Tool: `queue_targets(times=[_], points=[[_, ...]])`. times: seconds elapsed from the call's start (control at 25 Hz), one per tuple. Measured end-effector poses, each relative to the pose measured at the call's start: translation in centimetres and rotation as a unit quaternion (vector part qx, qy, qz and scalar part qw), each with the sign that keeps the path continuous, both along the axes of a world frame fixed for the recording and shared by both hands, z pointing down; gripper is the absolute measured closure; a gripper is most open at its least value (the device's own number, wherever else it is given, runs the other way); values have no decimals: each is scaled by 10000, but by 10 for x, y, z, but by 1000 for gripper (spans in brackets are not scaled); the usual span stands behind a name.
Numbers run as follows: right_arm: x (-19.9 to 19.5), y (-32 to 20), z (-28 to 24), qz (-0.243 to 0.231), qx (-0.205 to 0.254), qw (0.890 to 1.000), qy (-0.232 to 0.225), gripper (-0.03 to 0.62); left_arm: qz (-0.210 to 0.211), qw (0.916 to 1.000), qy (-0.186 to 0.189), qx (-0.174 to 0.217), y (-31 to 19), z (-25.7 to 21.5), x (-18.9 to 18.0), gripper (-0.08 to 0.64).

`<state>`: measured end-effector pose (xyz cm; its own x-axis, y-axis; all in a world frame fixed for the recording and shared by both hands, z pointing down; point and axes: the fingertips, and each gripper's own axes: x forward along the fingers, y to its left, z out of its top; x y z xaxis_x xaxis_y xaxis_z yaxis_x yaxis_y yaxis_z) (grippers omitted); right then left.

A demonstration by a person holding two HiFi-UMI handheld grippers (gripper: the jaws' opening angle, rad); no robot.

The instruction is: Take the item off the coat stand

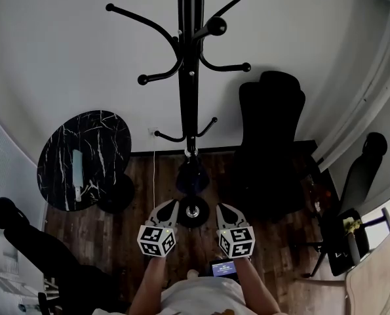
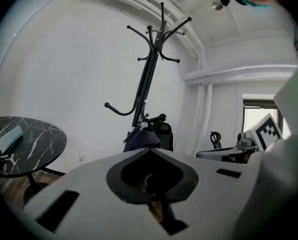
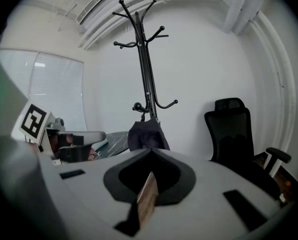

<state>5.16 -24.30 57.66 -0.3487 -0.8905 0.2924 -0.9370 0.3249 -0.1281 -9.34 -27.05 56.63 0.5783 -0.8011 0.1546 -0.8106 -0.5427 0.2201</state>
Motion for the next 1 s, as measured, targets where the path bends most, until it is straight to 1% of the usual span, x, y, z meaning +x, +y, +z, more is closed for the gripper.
queue_targets(times=[0.08,0.32,0.52,0.68,0.8,0.92,1.0], points=[[4,-1,0,72,-6,10000,4,580,38,10000,-19,88,-1,-3,3,540],[0,-13,2,21,-21,10000,30,580,-191,9998,-5,-45,-11,5,-6,540],[-4,-26,3,-41,-56,10000,5,580,-243,9996,-145,-48,-19,6,-11,540],[-8,-36,9,-120,-116,9998,125,580,-259,9996,-46,-90,-27,11,-9,540],[-10,-40,16,-165,-211,9995,195,580,-260,9995,-73,-151,-31,18,-6,540],[-10,-46,21,-189,-270,9992,247,580,-401,9990,-157,-137,-38,22,-10,540],[-9,-52,22,-169,-288,9991,271,580,-420,9989,-178,-145,-44,25,-11,538]])
